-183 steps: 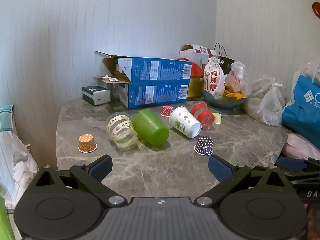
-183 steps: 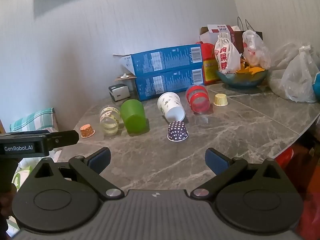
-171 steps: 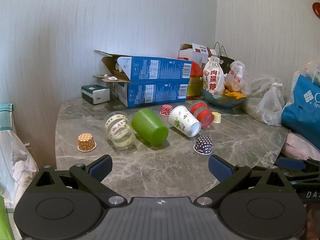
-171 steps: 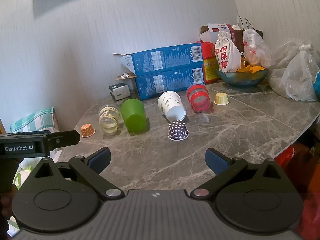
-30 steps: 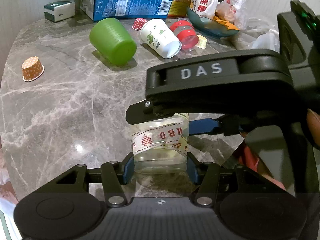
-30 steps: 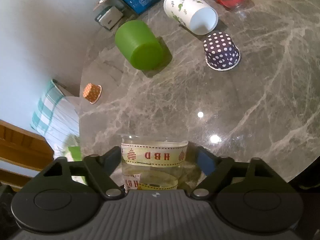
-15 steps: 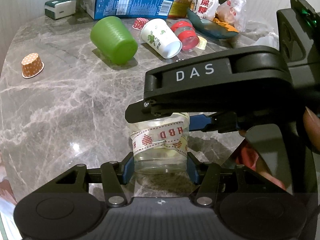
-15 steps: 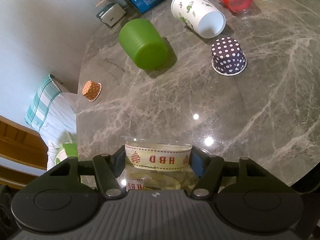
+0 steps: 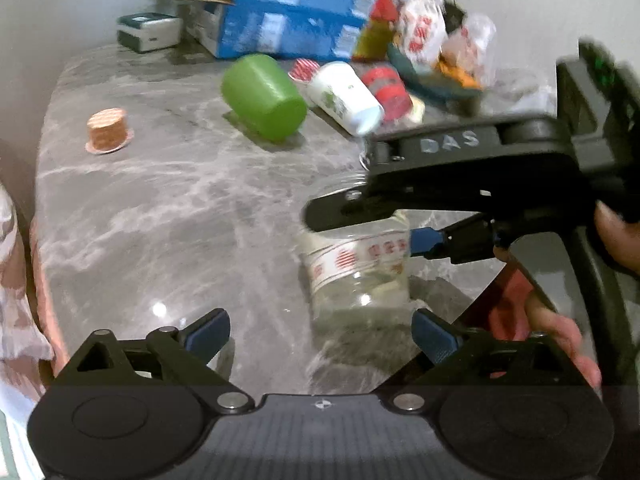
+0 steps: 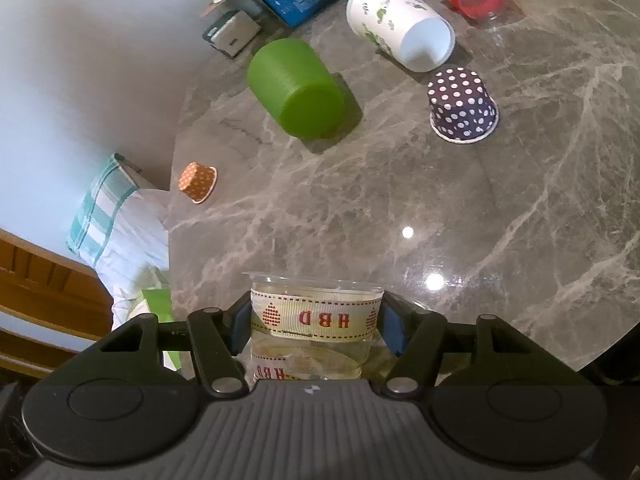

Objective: Flip cup upright
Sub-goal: 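Open the left gripper and pull it away from the cup, then turn the clear cup rim-up and lower it onto the table with the right gripper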

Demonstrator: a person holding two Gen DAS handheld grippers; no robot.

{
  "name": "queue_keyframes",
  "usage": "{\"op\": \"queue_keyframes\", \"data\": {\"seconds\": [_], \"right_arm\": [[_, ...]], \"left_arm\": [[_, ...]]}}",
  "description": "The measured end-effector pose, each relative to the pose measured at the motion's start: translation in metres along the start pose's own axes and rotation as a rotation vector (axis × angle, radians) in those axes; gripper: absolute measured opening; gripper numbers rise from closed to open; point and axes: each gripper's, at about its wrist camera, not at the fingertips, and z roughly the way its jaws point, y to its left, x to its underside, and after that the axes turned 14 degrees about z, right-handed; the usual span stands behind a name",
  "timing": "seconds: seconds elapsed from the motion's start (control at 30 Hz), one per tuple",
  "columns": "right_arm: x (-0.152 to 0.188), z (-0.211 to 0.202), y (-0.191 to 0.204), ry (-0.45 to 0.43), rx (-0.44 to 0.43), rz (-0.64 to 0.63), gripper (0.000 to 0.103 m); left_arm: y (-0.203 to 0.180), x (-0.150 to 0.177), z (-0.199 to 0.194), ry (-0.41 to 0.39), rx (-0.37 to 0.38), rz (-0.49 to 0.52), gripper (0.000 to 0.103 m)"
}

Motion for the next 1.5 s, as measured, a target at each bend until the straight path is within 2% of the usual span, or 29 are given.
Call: {"op": "queue_keyframes", "data": {"seconds": [0.13, 0.23, 0.3, 0.4, 0.53, 0.6, 0.83, 0.97, 1.1, 1.17, 1.3, 1.5], "right_arm": [[0.005, -0.008, 0.004, -0.046, -0.01, -0.04, 0.064], [0.01, -0.02, 0.008, -0.111, -0.035, -0.08, 0.064], [0.018, -0.033, 0.013, -0.191, -0.046, -0.143, 0.064], [0.034, -0.058, 0.023, -0.372, -0.046, -0.265, 0.064], [0.052, -0.086, 0.026, -0.573, -0.072, -0.384, 0.064], [0.06, -0.095, 0.026, -0.673, -0.052, -0.461, 0.064], [0.082, -0.091, 0.011, -0.928, -0.073, -0.675, 0.064], [0.09, -0.078, 0.001, -1.034, -0.114, -0.739, 0.064], [0.104, -0.058, -0.015, -1.19, -0.121, -0.803, 0.064], [0.108, -0.048, -0.026, -1.204, -0.136, -0.804, 0.064], [0.1, -0.018, -0.041, -1.163, -0.149, -0.76, 0.064], [0.092, -0.007, -0.041, -1.129, -0.136, -0.715, 0.064]], "left_arm": [[0.02, 0.016, -0.031, -0.106, -0.005, -0.061, 0.099], [0.029, 0.02, -0.056, -0.23, -0.026, -0.1, 0.099], [0.032, 0.017, -0.068, -0.304, -0.023, -0.116, 0.099], [0.031, 0.014, -0.076, -0.384, -0.008, -0.111, 0.099], [0.027, 0.011, -0.082, -0.445, 0.031, -0.092, 0.099], [0.023, 0.011, -0.084, -0.48, 0.049, -0.076, 0.099], [0.012, 0.015, -0.086, -0.512, 0.014, -0.011, 0.099], [0.017, 0.015, -0.082, -0.519, 0.04, -0.027, 0.099], [0.018, 0.019, -0.077, -0.52, 0.056, -0.034, 0.099], [0.019, 0.019, -0.072, -0.515, 0.069, -0.043, 0.099], [0.018, 0.017, -0.064, -0.493, 0.08, -0.043, 0.099], [0.018, 0.016, -0.057, -0.478, 0.086, -0.052, 0.099]]}}
